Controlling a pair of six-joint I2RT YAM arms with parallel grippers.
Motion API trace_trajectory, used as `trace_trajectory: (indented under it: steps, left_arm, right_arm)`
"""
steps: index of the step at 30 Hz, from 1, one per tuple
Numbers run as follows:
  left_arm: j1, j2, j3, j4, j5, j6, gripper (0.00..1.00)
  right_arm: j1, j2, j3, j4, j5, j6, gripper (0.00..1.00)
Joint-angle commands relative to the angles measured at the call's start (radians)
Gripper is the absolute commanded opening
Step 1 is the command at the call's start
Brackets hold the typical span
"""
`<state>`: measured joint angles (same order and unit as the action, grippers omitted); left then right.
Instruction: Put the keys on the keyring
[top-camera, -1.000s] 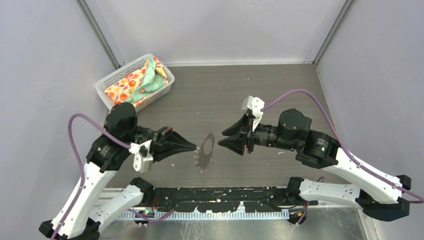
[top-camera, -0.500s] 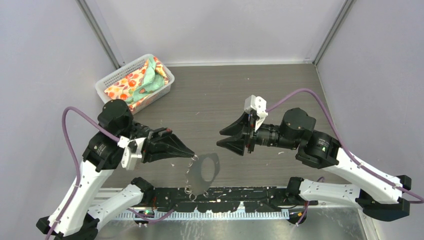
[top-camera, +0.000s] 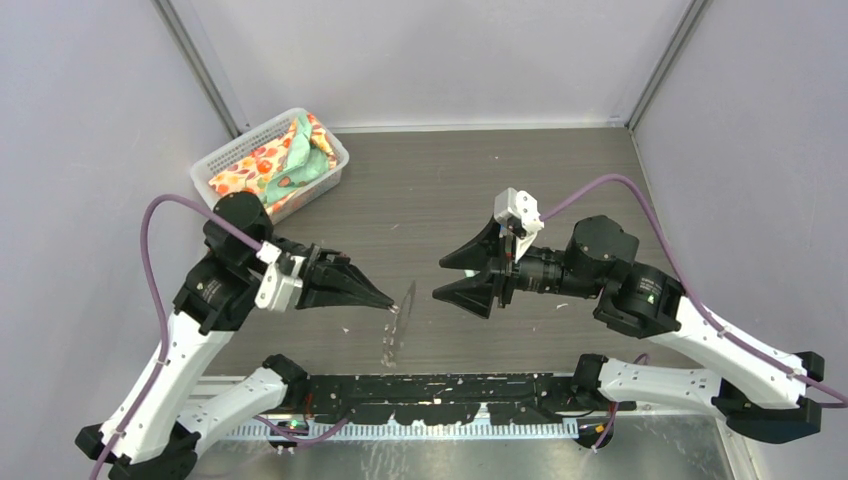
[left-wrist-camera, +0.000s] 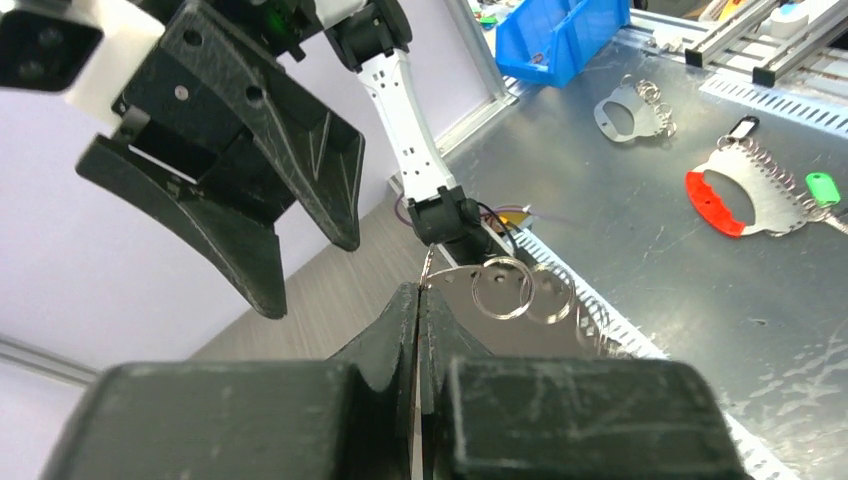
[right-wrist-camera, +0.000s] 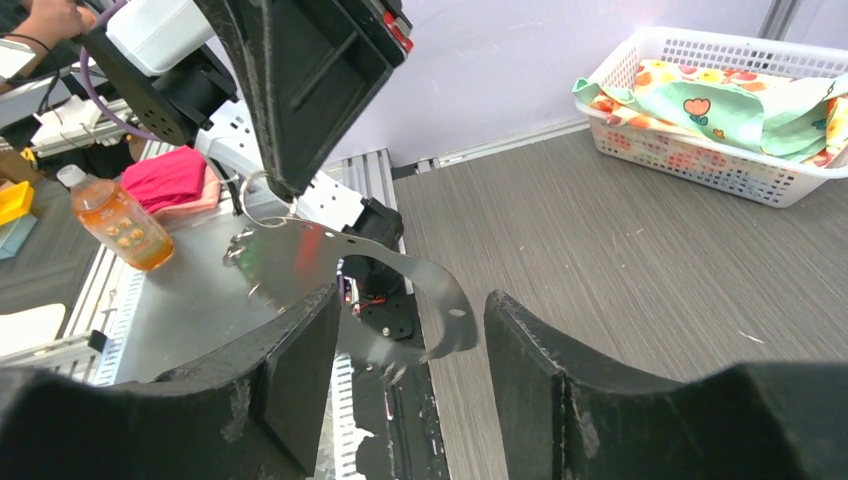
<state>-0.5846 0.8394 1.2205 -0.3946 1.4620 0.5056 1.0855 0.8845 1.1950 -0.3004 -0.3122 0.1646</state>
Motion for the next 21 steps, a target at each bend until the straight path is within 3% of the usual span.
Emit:
trace_trajectory:
  steps: [1,6,15,21]
  left_arm:
    - [-0.003,0.021,0.020,0.045,-0.046,-0.124,0.00]
    - [-0.004,0.056,0.041,-0.078,-0.113,-0.133,0.00]
    - [-0.003,0.109,0.088,-0.454,-0.235,0.084,0.00]
    - [-0.004,0.146,0.124,-0.566,-0.279,0.124,0.00]
  right_arm:
    - [0.004,-0.018,0.020,0.042,-0.004,0.001,0.61]
    - [0.004,0.053,0.113,-0.046,-0.037,-0.001,0.61]
    - [0.004,0.245,0.339,-0.328,-0.083,-0.032,0.61]
    - [0.004,0.329,0.408,-0.464,-0.088,-0.081,0.53]
